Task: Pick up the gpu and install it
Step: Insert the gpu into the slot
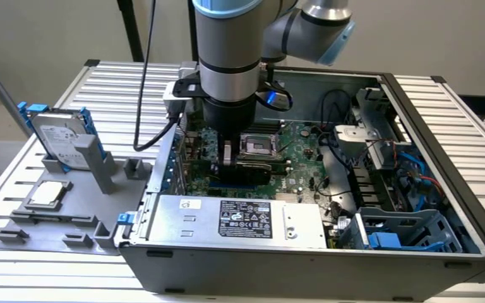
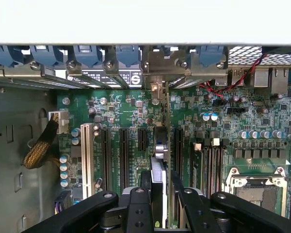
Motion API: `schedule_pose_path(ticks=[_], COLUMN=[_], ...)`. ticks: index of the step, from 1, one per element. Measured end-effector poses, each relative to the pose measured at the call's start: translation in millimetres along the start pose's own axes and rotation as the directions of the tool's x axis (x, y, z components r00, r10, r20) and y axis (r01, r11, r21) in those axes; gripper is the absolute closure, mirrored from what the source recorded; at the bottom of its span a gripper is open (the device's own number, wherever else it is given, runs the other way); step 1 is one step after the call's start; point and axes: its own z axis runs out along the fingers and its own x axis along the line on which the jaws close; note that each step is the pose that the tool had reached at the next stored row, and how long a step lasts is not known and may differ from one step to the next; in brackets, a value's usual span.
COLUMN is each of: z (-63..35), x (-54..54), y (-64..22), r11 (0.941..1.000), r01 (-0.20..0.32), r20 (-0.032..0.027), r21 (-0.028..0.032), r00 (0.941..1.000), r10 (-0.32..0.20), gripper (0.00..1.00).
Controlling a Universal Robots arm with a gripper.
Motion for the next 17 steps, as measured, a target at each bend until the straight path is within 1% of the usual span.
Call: schedule_pose_path(ticks=[9, 17], z=[4.8, 6.1], x=[0.2, 0.2], y=[0.1, 0.1], r11=[1.0, 1.0], r01=[0.0, 0.0], r20=[-0.0001, -0.0001], r21=[-0.0003, -0.0001], r00=[1.0, 1.0], r10=[0.0, 0.0], gripper=[0.73, 0.73])
